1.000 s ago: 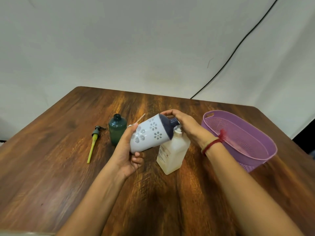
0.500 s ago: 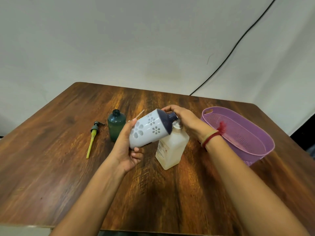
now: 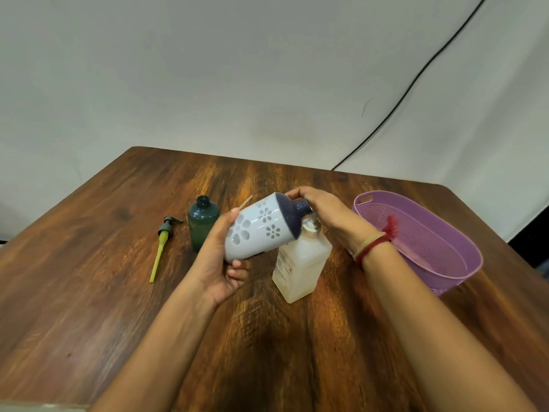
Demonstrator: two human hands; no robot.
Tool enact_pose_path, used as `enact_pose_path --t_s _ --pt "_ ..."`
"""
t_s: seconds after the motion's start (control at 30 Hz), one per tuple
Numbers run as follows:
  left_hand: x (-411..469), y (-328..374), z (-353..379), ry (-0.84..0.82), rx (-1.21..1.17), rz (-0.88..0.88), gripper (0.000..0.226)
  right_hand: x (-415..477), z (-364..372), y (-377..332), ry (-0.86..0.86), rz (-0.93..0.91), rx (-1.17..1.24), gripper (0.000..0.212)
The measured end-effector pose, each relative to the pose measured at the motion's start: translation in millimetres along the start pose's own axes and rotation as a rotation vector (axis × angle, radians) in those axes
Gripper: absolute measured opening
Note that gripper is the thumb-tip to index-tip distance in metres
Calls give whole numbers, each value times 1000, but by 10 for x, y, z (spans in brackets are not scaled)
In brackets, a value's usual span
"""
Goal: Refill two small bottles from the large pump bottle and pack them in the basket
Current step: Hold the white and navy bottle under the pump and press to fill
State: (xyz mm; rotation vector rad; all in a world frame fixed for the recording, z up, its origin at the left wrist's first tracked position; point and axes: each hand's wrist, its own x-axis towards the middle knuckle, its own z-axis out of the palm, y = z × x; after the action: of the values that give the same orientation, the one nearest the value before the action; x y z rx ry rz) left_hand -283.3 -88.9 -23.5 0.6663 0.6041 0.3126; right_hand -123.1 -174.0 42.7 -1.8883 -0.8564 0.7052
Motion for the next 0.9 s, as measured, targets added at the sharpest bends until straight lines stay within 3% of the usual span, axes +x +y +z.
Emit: enact_pose_path --t_s 0.17,0.43,0.9 --pt "36 -65 -32 9 -7 -45 38 24 41 130 3 -27 129 28" --pt "28 -10 -15 -7 -30 -31 38 49 8 9 2 -3 34 32" --pt "6 -25 2 -2 -35 -58 36 66 20 138 10 -54 121 33"
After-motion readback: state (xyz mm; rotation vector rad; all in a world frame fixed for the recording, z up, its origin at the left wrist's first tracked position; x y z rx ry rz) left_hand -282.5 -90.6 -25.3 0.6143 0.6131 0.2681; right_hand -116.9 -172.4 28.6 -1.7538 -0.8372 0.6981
